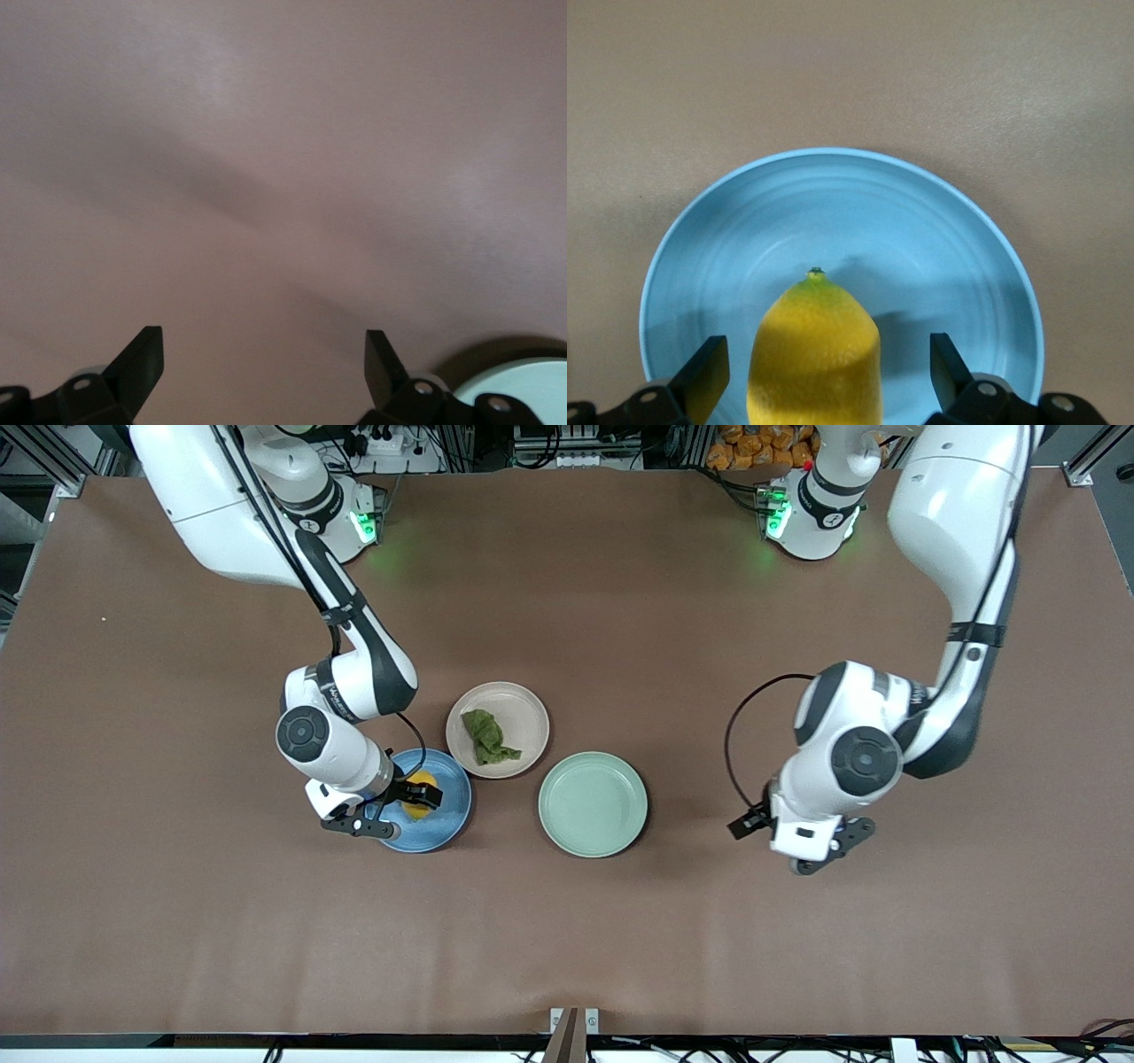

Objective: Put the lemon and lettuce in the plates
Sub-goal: 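Lower the lemon onto the blue plate while the left gripper releases and withdraws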

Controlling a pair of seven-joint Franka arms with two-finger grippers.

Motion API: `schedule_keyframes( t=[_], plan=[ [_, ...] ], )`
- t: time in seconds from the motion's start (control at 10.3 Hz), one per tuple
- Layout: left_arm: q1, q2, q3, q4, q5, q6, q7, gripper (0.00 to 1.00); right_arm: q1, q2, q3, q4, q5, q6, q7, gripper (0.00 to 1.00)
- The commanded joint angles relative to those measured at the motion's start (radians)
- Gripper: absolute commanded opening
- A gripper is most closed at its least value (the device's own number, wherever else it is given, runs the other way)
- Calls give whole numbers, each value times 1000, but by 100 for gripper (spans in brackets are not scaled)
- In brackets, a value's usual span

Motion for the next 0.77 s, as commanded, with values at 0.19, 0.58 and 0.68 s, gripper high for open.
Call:
schedule_keyframes(
  t=[0.19,0.58,0.68],
  plan=[
    [108,-87,-5,-33,39,-157,224,100,-54,-10,3,190,-5,-284,7,100],
    [200,-238,-14,-273,27,-170,266,100,-124,-13,3,288,-7,-441,-96,100],
    [200,-295,-11,-357,21,-165,266,100,-132,-16,1,308,-10,-476,-96,100]
  ],
)
